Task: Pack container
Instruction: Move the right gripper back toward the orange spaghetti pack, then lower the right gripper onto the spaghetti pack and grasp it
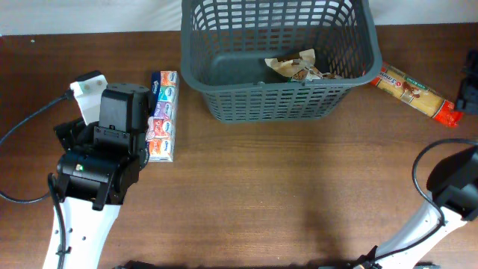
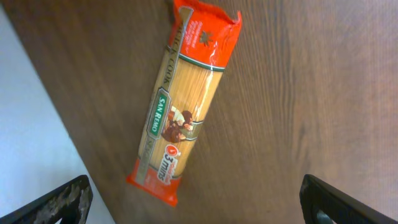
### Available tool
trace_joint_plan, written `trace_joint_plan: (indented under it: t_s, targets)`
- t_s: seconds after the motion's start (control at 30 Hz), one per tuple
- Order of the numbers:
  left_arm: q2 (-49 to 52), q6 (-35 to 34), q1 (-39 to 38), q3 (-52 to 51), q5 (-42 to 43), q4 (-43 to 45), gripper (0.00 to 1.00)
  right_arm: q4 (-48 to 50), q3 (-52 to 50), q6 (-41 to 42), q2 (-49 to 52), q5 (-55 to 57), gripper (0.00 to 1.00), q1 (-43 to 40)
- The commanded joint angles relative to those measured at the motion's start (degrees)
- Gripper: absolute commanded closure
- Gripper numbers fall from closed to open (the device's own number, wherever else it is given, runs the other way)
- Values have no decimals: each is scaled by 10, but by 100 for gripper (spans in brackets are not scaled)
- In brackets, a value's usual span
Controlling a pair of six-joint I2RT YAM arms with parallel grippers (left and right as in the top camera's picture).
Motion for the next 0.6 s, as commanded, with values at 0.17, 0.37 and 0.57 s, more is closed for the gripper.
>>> trace_joint_plan:
  t_s: [0.17,0.37,0.57]
  targets:
    - [2,-5,3,8,-2,-1,0,26,-2,69,97,-30,1,16]
    - [2,-5,3,8,-2,-1,0,37,-2,79,136,-30,1,16]
    - [2,-5,3,8,-2,-1,0,61,7,-9,143,-49,1,17]
